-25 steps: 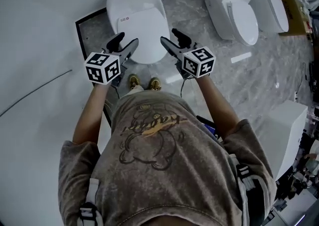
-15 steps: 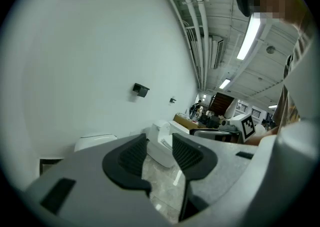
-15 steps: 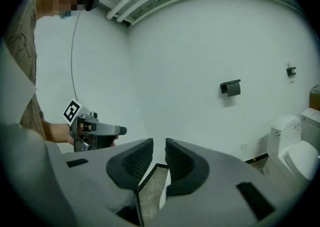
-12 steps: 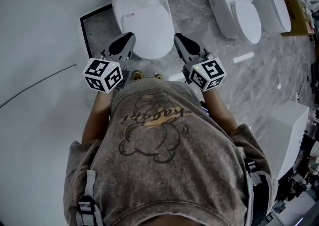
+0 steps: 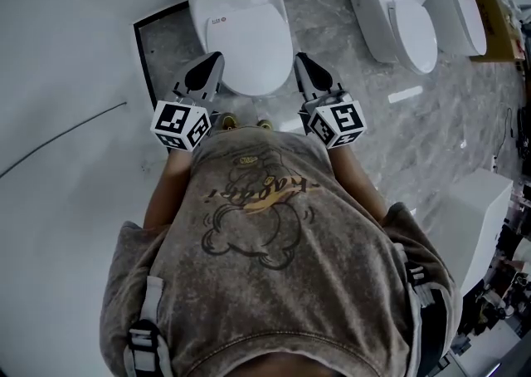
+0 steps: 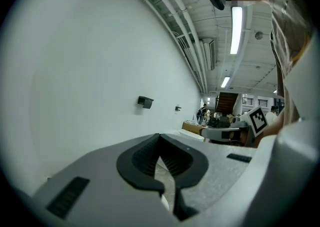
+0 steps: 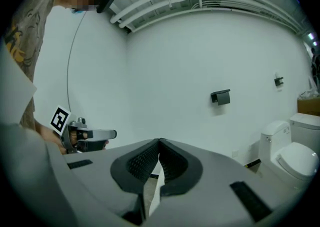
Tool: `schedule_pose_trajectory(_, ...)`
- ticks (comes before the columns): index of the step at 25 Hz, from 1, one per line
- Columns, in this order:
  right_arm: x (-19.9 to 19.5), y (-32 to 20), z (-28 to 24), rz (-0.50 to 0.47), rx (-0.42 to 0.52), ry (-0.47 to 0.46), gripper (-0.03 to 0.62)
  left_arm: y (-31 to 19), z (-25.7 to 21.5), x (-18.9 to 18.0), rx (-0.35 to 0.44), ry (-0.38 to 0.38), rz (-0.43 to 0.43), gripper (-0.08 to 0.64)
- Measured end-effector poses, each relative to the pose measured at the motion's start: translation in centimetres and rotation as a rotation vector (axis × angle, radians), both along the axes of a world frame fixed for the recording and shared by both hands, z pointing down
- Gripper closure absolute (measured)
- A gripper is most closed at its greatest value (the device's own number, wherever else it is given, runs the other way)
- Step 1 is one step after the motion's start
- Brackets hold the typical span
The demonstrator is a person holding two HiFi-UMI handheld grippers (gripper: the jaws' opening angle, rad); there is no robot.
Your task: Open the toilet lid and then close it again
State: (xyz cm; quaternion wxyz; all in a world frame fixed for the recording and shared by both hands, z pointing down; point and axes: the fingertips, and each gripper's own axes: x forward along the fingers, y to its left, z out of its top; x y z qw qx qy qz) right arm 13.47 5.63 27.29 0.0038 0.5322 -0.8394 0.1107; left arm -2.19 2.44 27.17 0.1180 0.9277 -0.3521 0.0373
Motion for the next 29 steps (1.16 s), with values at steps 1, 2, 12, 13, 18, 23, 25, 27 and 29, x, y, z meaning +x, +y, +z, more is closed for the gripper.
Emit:
schedule_pose_trajectory(1,0.1,-0.2,0.1,0.006,-0.003,0.001,0.566,-0.1,0.1,-0.1,0.0,0.001,-0.004,0.551)
schedule_pose_trajectory(2,0.1,-0.2,0.2,0.009,-0.004,0.003,0.566,-0.2,0.1,-0.2,-0.001,0.002,-0.007,0.551)
schedule_pose_trajectory(12,0.4,-0.1,0.6,0.014,-0.008,0.006,0.566,-0.3,0.6,-0.4,-0.026,0.009,-0.02,0.551)
schedule_pose_trajectory(13,0.4,-0.1,0.6,0.013,-0.01,0.006,0.566,-0.2,0.6,-0.5,-0.027,0.01,-0.022,0.551)
schedule_pose_trajectory(18,0.3,0.0,1.1,0.004,-0.014,0.017,0.566,-0.2,1.1,-0.5,-0.034,0.01,-0.028,0.551)
schedule_pose_trajectory(23,-0.1,-0.1,1.3,-0.022,-0.024,0.028,0.566,-0.5,0.8,-0.6,-0.035,0.012,-0.038,0.551)
schedule_pose_trajectory(25,-0.2,0.1,1.2,-0.029,-0.027,0.027,0.566,-0.5,0.6,-0.7,-0.039,0.018,-0.045,0.551)
schedule_pose_trajectory(27,-0.2,0.2,1.1,-0.034,-0.029,0.026,0.566,-0.4,0.4,-0.7,-0.04,0.021,-0.046,0.551)
schedule_pose_trajectory(29,-0.3,0.2,0.9,-0.04,-0.031,0.027,0.566,-0.4,0.2,-0.8,-0.039,0.022,-0.045,0.551)
